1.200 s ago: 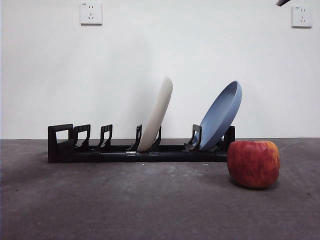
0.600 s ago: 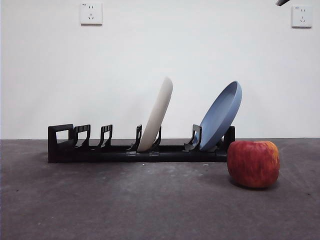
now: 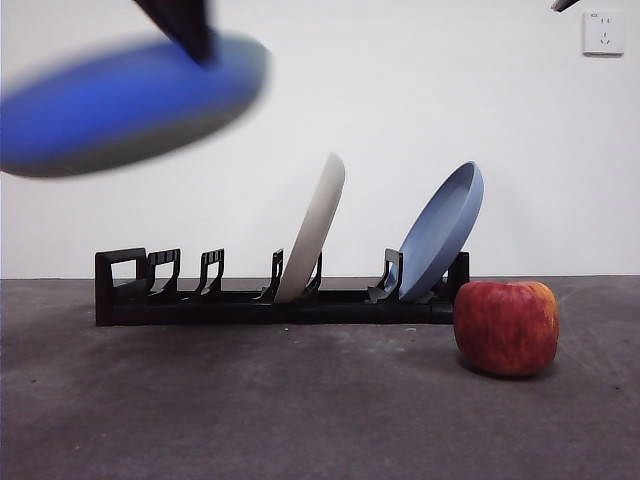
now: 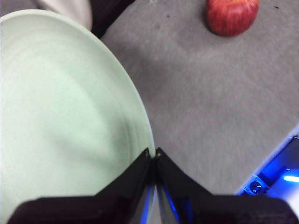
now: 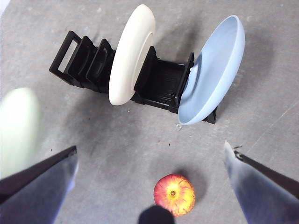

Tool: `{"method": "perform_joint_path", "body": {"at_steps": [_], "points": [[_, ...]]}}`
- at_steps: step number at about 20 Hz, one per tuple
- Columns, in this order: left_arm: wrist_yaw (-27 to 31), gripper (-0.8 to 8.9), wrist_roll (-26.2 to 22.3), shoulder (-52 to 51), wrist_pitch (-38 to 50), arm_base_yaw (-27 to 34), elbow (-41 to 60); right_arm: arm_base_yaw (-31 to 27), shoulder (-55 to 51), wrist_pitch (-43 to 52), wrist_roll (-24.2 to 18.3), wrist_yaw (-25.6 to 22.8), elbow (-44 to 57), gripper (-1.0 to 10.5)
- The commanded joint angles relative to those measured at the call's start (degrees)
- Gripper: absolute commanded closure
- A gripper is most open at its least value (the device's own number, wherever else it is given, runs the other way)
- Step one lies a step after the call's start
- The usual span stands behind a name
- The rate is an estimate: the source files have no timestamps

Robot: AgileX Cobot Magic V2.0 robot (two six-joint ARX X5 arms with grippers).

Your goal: Take the green plate from the plate rack,put the plate on the table,take the apple from the table,put the apple in the plate

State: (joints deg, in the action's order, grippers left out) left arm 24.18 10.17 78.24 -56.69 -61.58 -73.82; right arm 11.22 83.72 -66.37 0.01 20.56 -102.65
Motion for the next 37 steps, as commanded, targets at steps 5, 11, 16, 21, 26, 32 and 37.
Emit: {"method": "perform_joint_path", "body": {"at_steps": [5,11,16,21,26,32,37], "points": [[0.52,8.22,-4.72,19.65,9.11,-0.26,0.22,0.07,0.11,0.35,-0.07,-0.07,-0.28,2.9],[0.11,8.22,-5.35,26.73,15.17,-0.37,0.24,0.07,0.11,0.37,-0.22,-1.18,-0.28,2.9],[-2.16,8.22,-5.51,30.21,16.00,-0.33,0.24,0.07,0.11,0.35,-0.24,-1.18,-0.28,2.9],[-3.61,8.19,-5.49,31.82,16.00,-0.28,0.24,0.07,0.11,0.33,-0.24,-1.16,-0.28,2.9],[-3.58,7.86,-5.44,31.82,14.51,0.44,0.24,0.07,0.11,0.33,-0.22,-1.16,-0.26,2.9],[-3.56,5.84,-5.46,29.73,13.25,0.48,0.22,0.07,0.11,0.28,-0.09,-1.16,-0.28,2.9],[-3.63,5.84,-4.24,12.98,10.84,-1.62,0.13,0.07,0.11,-0.22,-0.11,-1.57,-0.26,2.9]]}}
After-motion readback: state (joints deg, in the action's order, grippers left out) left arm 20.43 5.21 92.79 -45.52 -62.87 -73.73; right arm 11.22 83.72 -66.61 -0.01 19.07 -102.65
